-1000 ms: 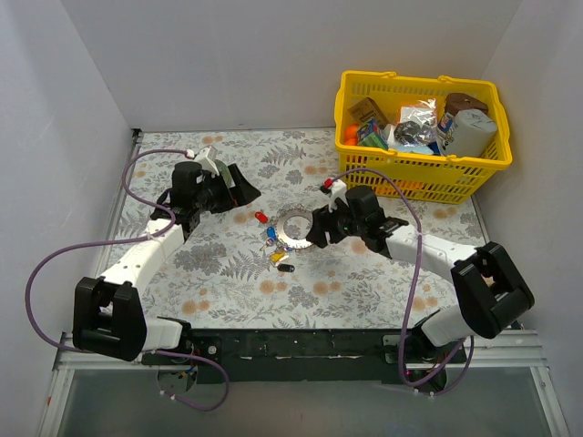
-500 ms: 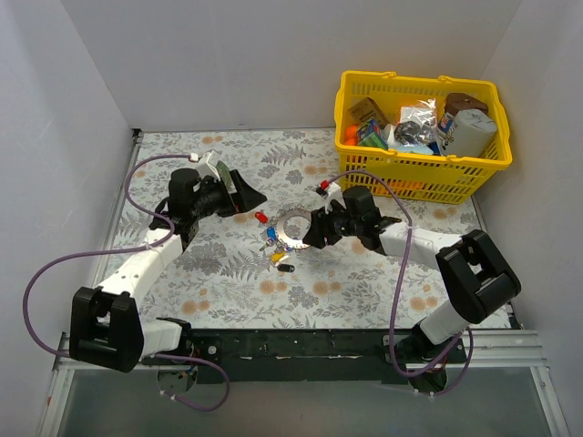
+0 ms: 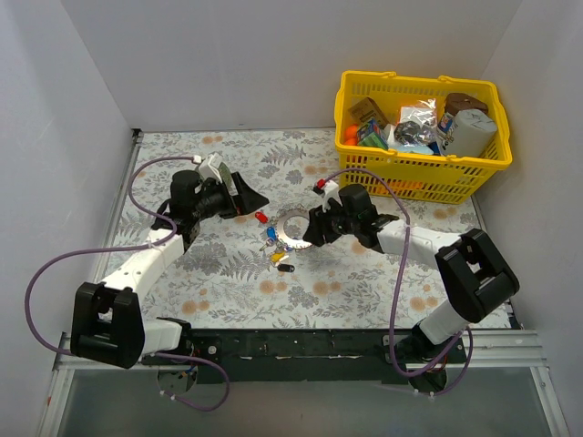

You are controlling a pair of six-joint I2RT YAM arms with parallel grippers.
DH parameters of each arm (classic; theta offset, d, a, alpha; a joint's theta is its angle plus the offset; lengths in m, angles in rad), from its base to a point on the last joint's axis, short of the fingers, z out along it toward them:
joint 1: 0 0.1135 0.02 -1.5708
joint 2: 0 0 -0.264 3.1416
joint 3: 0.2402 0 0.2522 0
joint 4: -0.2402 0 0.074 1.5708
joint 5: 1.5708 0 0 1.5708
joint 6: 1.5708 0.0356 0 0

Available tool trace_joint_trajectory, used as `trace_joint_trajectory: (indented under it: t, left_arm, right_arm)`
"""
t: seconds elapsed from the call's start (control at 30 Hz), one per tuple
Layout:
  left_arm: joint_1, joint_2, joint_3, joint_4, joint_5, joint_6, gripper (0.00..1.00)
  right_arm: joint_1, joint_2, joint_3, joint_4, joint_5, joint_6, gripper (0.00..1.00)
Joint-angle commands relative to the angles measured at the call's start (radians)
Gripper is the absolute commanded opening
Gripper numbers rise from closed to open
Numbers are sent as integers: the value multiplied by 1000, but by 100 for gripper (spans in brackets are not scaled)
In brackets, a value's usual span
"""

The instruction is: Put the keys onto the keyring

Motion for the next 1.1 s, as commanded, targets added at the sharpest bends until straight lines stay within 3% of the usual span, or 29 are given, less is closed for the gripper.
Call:
trace_joint_trajectory:
  t: [0.0, 0.4, 1.07]
  left_arm:
    - [1, 25, -6, 6, 18, -11, 98]
    - [-6, 99, 7, -7, 15, -29, 98]
    - [-12, 85, 8, -18, 46, -26, 98]
  right_arm:
    - [2, -44, 25, -54, 72, -51, 55]
    - [25, -59, 2, -102, 213, -105, 54]
    - [95, 160, 120, -171, 288, -100, 45]
